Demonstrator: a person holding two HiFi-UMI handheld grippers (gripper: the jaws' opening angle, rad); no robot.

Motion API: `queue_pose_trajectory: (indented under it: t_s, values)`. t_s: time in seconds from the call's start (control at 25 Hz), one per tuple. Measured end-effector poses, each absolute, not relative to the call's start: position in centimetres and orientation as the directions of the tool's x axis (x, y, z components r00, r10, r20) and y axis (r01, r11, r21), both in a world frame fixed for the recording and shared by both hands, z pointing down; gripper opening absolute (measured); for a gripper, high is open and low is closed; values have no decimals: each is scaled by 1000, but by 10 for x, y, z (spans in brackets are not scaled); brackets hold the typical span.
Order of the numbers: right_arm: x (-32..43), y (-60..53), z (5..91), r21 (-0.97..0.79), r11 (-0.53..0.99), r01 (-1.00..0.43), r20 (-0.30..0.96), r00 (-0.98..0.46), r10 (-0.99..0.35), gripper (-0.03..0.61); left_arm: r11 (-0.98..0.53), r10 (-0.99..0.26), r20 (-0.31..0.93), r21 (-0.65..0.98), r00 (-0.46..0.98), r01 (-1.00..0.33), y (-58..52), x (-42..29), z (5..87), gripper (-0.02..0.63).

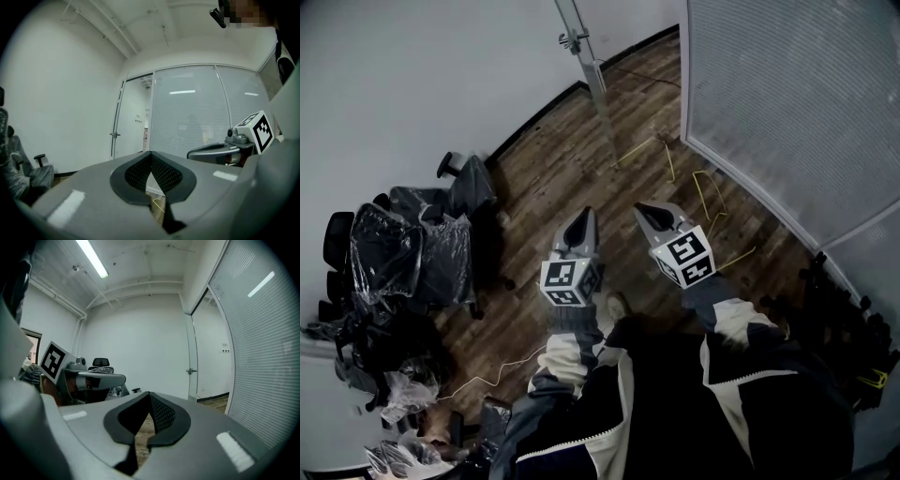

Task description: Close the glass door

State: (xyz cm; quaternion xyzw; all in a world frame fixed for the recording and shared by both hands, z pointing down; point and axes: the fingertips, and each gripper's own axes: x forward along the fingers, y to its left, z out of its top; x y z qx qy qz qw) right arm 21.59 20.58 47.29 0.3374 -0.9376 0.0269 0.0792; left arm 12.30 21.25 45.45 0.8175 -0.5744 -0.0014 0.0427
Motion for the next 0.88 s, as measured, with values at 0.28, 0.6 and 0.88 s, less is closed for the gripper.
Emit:
queue_pose_trajectory:
  t_s: [0.28,0.6,0.88]
  values:
    - [156,130,468,5,736,-677,173,-724,-668,5,-404,-911,51,86,409,-911,134,74,454,3]
    - [64,57,466,27,715,-699,186,-699,-691,5,-445,-892,47,85,450,-892,57,-13,456,3]
    - [25,9,472,31,712,-701,203,-693,-691,5,-443,-893,42,82,448,-892,16,-54,462,3]
